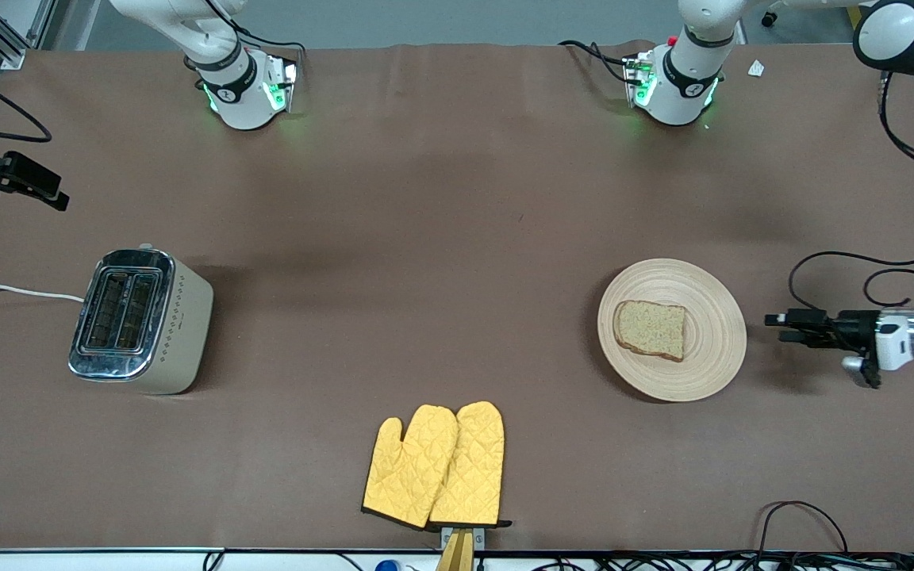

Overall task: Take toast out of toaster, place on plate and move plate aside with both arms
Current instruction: 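Release the plate and raise the left gripper away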

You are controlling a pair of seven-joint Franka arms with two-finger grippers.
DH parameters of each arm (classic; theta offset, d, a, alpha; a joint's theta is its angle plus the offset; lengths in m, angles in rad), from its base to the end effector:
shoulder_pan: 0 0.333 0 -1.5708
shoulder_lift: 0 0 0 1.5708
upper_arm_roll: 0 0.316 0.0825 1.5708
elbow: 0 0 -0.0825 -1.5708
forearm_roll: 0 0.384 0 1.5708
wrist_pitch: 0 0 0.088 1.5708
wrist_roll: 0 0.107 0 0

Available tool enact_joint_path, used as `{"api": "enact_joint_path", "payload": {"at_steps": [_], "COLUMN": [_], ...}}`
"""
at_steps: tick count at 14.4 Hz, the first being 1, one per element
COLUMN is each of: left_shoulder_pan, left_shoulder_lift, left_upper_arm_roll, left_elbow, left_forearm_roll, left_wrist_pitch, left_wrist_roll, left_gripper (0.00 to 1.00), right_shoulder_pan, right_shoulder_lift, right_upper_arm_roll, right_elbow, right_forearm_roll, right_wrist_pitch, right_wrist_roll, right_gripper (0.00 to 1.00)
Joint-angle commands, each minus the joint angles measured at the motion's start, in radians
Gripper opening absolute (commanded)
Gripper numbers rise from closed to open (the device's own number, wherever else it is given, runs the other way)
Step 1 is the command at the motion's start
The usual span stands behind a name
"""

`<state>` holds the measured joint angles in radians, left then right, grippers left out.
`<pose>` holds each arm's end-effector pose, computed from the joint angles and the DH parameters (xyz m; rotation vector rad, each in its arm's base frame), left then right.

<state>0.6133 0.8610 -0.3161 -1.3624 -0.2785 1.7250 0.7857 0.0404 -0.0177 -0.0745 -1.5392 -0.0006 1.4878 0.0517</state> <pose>0.6487 0.2140 0.2025 2.4245 -0.4030 -0.1587 0.5404 -0.0189 0.6418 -3.1378 0.1347 0.0530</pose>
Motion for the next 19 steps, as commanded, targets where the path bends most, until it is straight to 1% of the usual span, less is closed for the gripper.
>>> {"api": "enact_joint_path", "payload": {"at_steps": [1, 3, 6, 9, 12, 14, 17, 19], "left_shoulder_pan": [-0.018, -0.059, -0.118, -0.185, -0.288, -0.337, -0.348, -0.349], "left_shoulder_lift": [-0.133, -0.225, -0.35, -0.451, -0.557, -0.623, -0.663, -0.685], "left_upper_arm_roll": [-0.015, -0.046, -0.083, -0.103, -0.106, -0.106, -0.106, -0.106], "left_elbow": [-0.006, -0.006, -0.007, -0.006, -0.004, -0.004, -0.006, -0.004], "left_forearm_roll": [0.105, 0.188, 0.243, 0.263, 0.289, 0.294, 0.303, 0.301], "left_wrist_pitch": [-0.021, -0.021, -0.036, -0.102, -0.183, -0.191, -0.203, -0.225], "left_wrist_roll": [-0.016, -0.066, -0.155, -0.288, -0.457, -0.552, -0.728, -0.788], "left_gripper": [1.0, 1.0, 1.0, 1.0, 1.0, 1.0, 1.0, 1.0], "right_shoulder_pan": [-0.014, -0.014, -0.014, -0.014, -0.017, -0.017, -0.017, -0.017], "right_shoulder_lift": [0.004, 0.004, 0.005, 0.004, 0.004, 0.005, 0.005, 0.004], "right_upper_arm_roll": [0.012, 0.012, 0.012, 0.012, 0.01, 0.01, 0.008, 0.008], "right_elbow": [0.014, 0.014, 0.014, 0.014, 0.014, 0.014, 0.014, 0.013], "right_forearm_roll": [0.001, 0.001, 0.002, 0.002, 0.002, 0.002, 0.002, 0.002], "right_wrist_pitch": [-0.012, -0.012, -0.012, -0.012, -0.012, -0.014, -0.014, -0.014], "right_wrist_roll": [0.01, 0.01, 0.01, 0.011, 0.004, 0.004, 0.002, 0.004], "right_gripper": [1.0, 1.0, 1.0, 1.0, 1.0, 1.0, 1.0, 1.0]}}
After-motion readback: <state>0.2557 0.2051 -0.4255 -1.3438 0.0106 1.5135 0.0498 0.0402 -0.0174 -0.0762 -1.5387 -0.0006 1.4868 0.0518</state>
